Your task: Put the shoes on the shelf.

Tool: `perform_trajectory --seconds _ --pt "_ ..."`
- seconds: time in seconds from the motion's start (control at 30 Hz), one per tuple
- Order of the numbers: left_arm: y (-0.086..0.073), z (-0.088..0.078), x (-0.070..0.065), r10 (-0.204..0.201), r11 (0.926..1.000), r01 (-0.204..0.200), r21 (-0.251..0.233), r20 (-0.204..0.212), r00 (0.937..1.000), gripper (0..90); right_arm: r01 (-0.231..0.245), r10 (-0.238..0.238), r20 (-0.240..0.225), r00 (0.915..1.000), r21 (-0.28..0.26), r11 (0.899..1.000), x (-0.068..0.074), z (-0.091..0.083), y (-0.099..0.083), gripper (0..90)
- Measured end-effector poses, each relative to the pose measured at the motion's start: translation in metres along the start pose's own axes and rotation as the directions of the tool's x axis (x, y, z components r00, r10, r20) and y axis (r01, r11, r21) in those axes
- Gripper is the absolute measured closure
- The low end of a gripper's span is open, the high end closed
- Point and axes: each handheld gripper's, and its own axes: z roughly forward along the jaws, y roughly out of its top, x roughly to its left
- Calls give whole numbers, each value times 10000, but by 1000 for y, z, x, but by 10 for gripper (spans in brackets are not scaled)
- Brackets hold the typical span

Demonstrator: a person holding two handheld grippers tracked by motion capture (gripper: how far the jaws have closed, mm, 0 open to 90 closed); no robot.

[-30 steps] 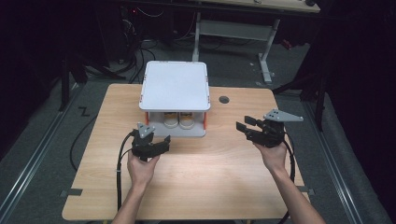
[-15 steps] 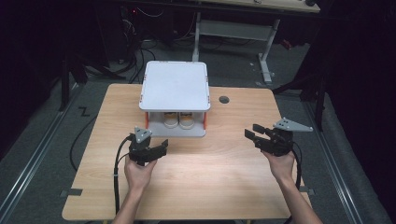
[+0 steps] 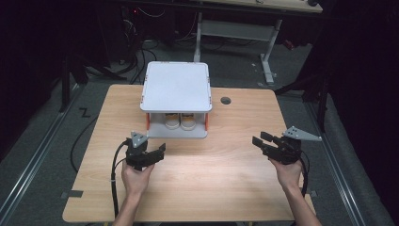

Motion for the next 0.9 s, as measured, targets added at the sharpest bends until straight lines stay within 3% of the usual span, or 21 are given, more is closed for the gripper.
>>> perform_trajectory --seconds 0.9 --pt "-20 7 16 -376 9978 389 540 -261 9990 276 -1010 978 638 9932 502 9936 -23 3 -44 509"
